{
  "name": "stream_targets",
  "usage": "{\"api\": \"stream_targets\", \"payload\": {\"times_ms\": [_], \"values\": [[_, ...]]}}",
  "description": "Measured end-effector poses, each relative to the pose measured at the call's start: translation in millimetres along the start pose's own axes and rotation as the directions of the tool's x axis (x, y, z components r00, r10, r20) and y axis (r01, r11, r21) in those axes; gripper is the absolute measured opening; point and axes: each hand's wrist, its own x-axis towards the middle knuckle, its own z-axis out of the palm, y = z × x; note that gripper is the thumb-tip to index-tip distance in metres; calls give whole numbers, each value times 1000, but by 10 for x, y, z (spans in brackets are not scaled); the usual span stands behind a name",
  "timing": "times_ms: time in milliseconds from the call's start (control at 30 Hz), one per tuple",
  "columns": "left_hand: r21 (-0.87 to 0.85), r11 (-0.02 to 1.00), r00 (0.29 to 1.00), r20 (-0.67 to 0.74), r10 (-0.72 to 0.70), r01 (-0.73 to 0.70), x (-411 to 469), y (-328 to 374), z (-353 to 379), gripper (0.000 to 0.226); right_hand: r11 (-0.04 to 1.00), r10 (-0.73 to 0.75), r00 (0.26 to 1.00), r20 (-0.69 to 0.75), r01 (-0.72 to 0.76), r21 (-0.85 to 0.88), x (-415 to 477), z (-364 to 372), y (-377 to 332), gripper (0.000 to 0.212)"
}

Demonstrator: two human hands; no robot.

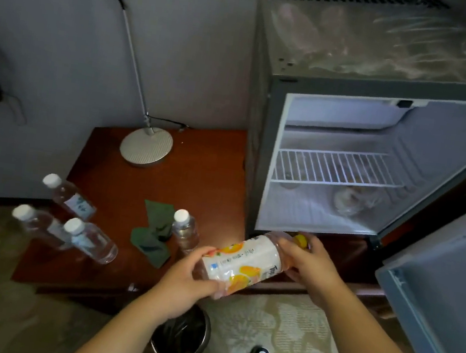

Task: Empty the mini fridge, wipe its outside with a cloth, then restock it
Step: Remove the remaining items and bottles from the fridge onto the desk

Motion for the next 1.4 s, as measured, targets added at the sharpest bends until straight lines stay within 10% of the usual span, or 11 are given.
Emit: {"api": "stream_targets", "payload": {"times_ms": [700, 1400], "values": [[-465, 868, 862, -352, -364, 177, -1251, -1609, -1241, 51, 934, 76, 967, 242, 16, -356, -1118, 1556, 1181, 27], [-371, 873, 838, -322, -441, 317, 469, -3605, -453, 44, 715, -57, 985, 162, 153, -682, 306, 1719, 2827, 14]]}}
